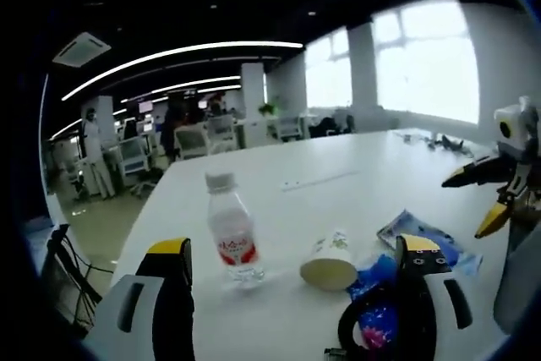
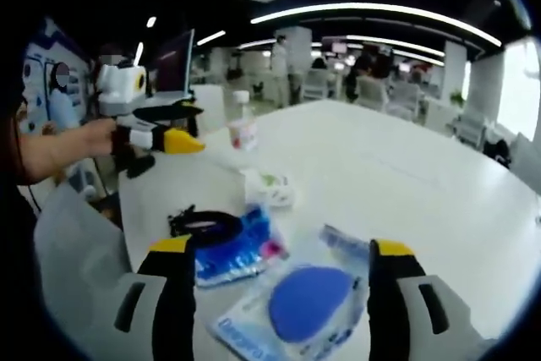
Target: Arrange the tabletop items into an orderly group along one side of the table until the central work area is clear of visible clutter.
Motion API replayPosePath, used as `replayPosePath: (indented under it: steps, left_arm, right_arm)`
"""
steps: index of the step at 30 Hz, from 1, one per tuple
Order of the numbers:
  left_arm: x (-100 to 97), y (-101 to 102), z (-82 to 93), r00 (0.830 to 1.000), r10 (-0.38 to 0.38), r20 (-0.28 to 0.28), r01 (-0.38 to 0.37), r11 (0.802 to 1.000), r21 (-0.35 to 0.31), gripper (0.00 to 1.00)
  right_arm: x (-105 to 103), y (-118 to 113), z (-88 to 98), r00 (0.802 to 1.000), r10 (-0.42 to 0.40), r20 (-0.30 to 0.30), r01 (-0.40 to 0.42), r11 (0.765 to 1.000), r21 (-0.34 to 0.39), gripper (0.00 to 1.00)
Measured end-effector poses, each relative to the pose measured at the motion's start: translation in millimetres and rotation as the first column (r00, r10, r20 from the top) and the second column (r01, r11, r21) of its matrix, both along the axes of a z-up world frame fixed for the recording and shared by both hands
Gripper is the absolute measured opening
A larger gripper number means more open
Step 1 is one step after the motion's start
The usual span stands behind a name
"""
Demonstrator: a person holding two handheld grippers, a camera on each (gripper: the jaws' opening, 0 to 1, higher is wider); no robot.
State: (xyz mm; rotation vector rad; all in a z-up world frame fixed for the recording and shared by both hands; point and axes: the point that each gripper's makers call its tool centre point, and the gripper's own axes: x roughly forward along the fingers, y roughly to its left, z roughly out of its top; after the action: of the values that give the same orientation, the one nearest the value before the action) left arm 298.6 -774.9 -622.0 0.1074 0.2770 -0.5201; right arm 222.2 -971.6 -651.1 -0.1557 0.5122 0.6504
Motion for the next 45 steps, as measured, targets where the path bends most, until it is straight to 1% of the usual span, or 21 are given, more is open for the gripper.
replayPosePath:
  steps: [3, 4, 7, 9, 17, 23, 26, 29, 31, 32, 33, 34, 37, 40, 43, 45]
  left_arm:
    - [-3.4, 1, -1.0, 1.000, 0.002, -0.007, -0.002, 1.000, -0.003, 1.00]
    - [-4.4, 2, -1.2, 1.000, 0.001, -0.010, -0.001, 1.000, 0.000, 1.00]
    - [-6.2, 2, 1.9, 1.000, -0.002, 0.002, 0.002, 1.000, -0.011, 1.00]
    - [-8.5, 1, 2.0, 1.000, -0.001, -0.002, 0.001, 1.000, -0.012, 1.00]
    - [-19.3, 0, -3.8, 1.000, 0.000, -0.012, 0.000, 1.000, 0.018, 1.00]
    - [-19.2, 8, -11.2, 1.000, 0.015, -0.027, -0.015, 1.000, 0.020, 1.00]
    - [-18.3, 11, -14.2, 0.999, 0.016, -0.030, -0.015, 1.000, 0.025, 1.00]
    - [-15.5, 15, -16.5, 0.999, 0.019, -0.035, -0.018, 0.999, 0.029, 1.00]
    - [-14.9, 15, -17.4, 0.999, 0.017, -0.036, -0.016, 0.999, 0.030, 1.00]
    - [-14.3, 16, -18.2, 0.999, 0.018, -0.036, -0.017, 0.999, 0.032, 1.00]
    - [-14.5, 16, -19.3, 0.999, 0.017, -0.037, -0.016, 0.999, 0.034, 1.00]
    - [-14.4, 16, -20.5, 0.999, 0.016, -0.041, -0.015, 0.999, 0.035, 0.99]
    - [-14.9, 15, -22.2, 0.999, 0.019, -0.042, -0.018, 0.999, 0.028, 0.99]
    - [-16.4, 13, -25.8, 0.999, 0.015, -0.052, -0.014, 1.000, 0.024, 0.99]
    - [-19.0, 11, -30.8, 0.998, 0.009, -0.063, -0.007, 1.000, 0.029, 0.99]
    - [-19.7, 11, -33.7, 0.998, 0.007, -0.069, -0.005, 1.000, 0.028, 0.98]
  right_arm:
    - [5, 5, 0.1, 1.000, 0.003, 0.006, -0.003, 1.000, 0.006, 0.77]
    - [7, 7, 1.1, 1.000, 0.009, 0.018, -0.009, 1.000, 0.005, 0.77]
    - [12, 13, 2.9, 0.999, 0.023, 0.039, -0.024, 1.000, 0.011, 0.75]
    - [16, 18, 2.9, 0.998, 0.035, 0.044, -0.036, 0.999, 0.012, 0.74]
    - [29, 36, 1.0, 0.997, 0.054, 0.054, -0.056, 0.998, 0.040, 0.72]
    - [39, 49, -6.7, 0.996, 0.052, 0.066, -0.055, 0.997, 0.049, 0.69]
    - [43, 55, -12.9, 0.997, 0.053, 0.057, -0.055, 0.997, 0.052, 0.67]
    - [46, 59, -17.8, 0.997, 0.049, 0.063, -0.052, 0.998, 0.039, 0.65]
    - [50, 60, -20.8, 0.997, 0.033, 0.066, -0.036, 0.999, 0.041, 0.66]
    - [52, 63, -22.5, 0.996, 0.038, 0.078, -0.041, 0.999, 0.034, 0.66]
    - [55, 64, -23.8, 0.993, 0.043, 0.107, -0.044, 0.999, 0.002, 0.66]
    - [55, 66, -26.6, 0.994, 0.039, 0.103, -0.038, 0.999, -0.010, 0.65]
    - [58, 72, -28.0, 0.994, 0.025, 0.109, -0.027, 1.000, 0.012, 0.64]
    - [64, 77, -31.9, 0.993, 0.014, 0.116, -0.015, 1.000, 0.006, 0.63]
    - [71, 76, -33.7, 0.989, -0.022, 0.145, 0.022, 1.000, -0.005, 0.64]
    - [76, 76, -35.7, 0.985, -0.035, 0.170, 0.040, 0.999, -0.026, 0.64]
